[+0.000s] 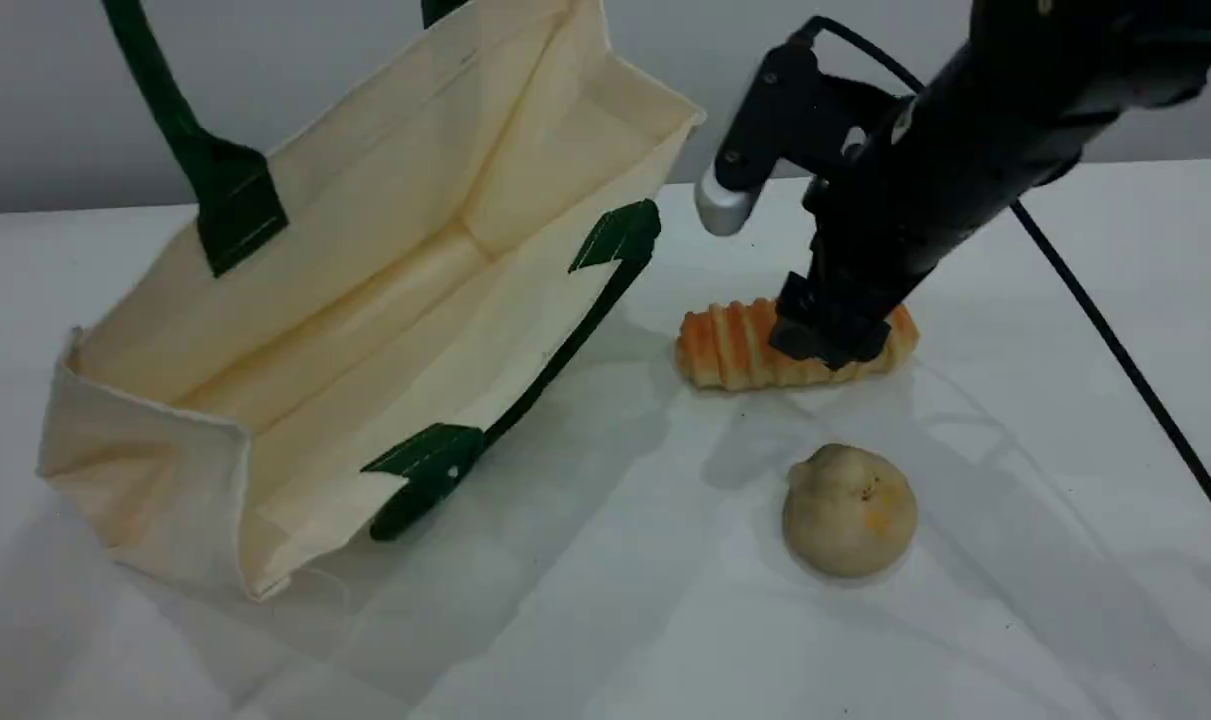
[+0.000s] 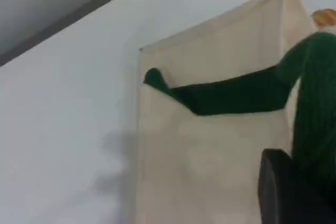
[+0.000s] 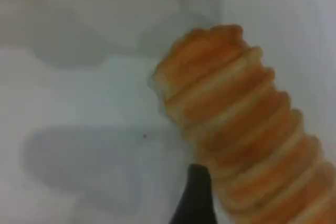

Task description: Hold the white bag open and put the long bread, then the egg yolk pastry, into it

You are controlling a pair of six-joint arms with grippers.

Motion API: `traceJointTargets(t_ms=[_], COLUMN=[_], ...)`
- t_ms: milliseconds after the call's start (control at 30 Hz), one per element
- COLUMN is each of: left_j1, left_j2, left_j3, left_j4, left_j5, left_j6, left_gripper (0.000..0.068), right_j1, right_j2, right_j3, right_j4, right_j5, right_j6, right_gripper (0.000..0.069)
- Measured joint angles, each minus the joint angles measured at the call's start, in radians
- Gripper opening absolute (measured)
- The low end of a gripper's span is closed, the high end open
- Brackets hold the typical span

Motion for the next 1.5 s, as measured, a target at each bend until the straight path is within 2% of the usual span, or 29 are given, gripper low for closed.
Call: traceJointTargets(t_ms=[133,633,1300,1367,1500], left_j1=[0.0,0.0,0.0,0.0,0.0], left_j2=[0.0,0.0,0.0,0.0,0.0], left_j3=[0.0,0.0,0.0,0.0,0.0], left_j4=[0.05,0.046,0.045,0.045,0.045], left_j5=[0.0,0.0,0.0,0.0,0.0], left_j6=[-0.028,-0.028,-0.028,-0.028,-0.028], left_gripper=[0.0074,0.0074,0.0074,0.0074,0.0074], right_j1=[0.001,0.001,0.001,0.001,0.001], right_j2=[0.021,0.129,0.191,0.196,0.198], right_j3=[0.0,-0.111,-0.12,-0.12,-0.12], right_j4=[0.001,0.001,0.001,0.001,0.004], right_j5=[-0.035,-0.024,-0.041,-0.041,-0.035], right_j6=[0.0,0.003,0.004,0.006,0.006], right_gripper=[0.0558,0.0558,0.0557,0.0549,0.0482])
